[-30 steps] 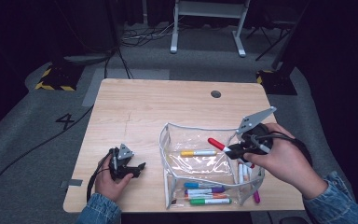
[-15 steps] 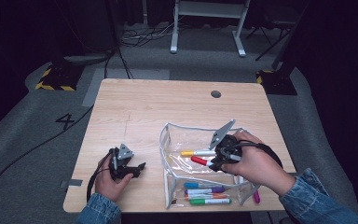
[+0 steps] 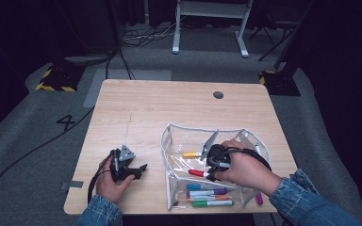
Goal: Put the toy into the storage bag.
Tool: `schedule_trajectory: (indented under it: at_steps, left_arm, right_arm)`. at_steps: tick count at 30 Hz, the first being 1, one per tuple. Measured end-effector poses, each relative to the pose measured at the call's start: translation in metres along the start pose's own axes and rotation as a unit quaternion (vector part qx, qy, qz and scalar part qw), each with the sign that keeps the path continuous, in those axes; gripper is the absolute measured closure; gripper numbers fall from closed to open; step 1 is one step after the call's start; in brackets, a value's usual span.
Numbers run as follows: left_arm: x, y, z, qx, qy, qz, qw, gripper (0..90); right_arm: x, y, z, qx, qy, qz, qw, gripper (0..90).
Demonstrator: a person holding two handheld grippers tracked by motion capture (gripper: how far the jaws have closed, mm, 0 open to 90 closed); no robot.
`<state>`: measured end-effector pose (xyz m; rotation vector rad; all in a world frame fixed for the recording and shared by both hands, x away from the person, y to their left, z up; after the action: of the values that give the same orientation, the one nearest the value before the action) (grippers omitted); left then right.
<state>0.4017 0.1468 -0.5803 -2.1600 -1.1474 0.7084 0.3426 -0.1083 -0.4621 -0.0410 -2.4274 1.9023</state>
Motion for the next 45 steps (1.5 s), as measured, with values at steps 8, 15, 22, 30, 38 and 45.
schedule_trajectory:
  at_steps: [8,15,22,30,38,45]
  left_arm:
    - [0.0,0.0,0.0,0.0,0.0,-0.001,1.0,27.4]
    - [0.0,0.0,0.0,0.0,0.0,-0.001,1.0,27.4]
    - [0.0,0.0,0.0,0.001,0.0,0.001,1.0,26.7]
    - [0.0,0.0,0.0,0.001,0.0,0.002,1.0,26.6]
    - [0.0,0.0,0.0,0.001,0.0,0.002,1.0,26.6]
    - [0.0,0.0,0.0,0.001,0.0,0.001,1.0,26.6]
  right_arm:
    - [0.006,0.02,0.004,0.021,-0.013,-0.036,0.999,77.0]
    - [0.012,0.032,0.007,0.044,-0.031,-0.068,0.9962,77.0]
    - [0.009,0.039,0.006,0.056,-0.042,-0.073,0.9949,70.3]
    - [-0.012,0.017,-0.016,-0.044,-0.028,0.015,0.9985,46.2]
    - [-0.031,-0.04,-0.012,-0.112,-0.001,0.092,0.9894,47.7]
    - [-0.043,-0.087,0.008,-0.153,0.043,0.144,0.9767,49.3]
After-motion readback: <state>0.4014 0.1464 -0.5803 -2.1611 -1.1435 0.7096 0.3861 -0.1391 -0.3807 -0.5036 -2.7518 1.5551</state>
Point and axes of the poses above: each handheld gripper's, and its own axes: y roughly forward along the jaws, z roughly out of its underside, x roughly to its left, the point moved 10 cm from there along y, roughly forward along the jaws, and after that the axes turned 12 degrees about -y, right-handed, at the moved point
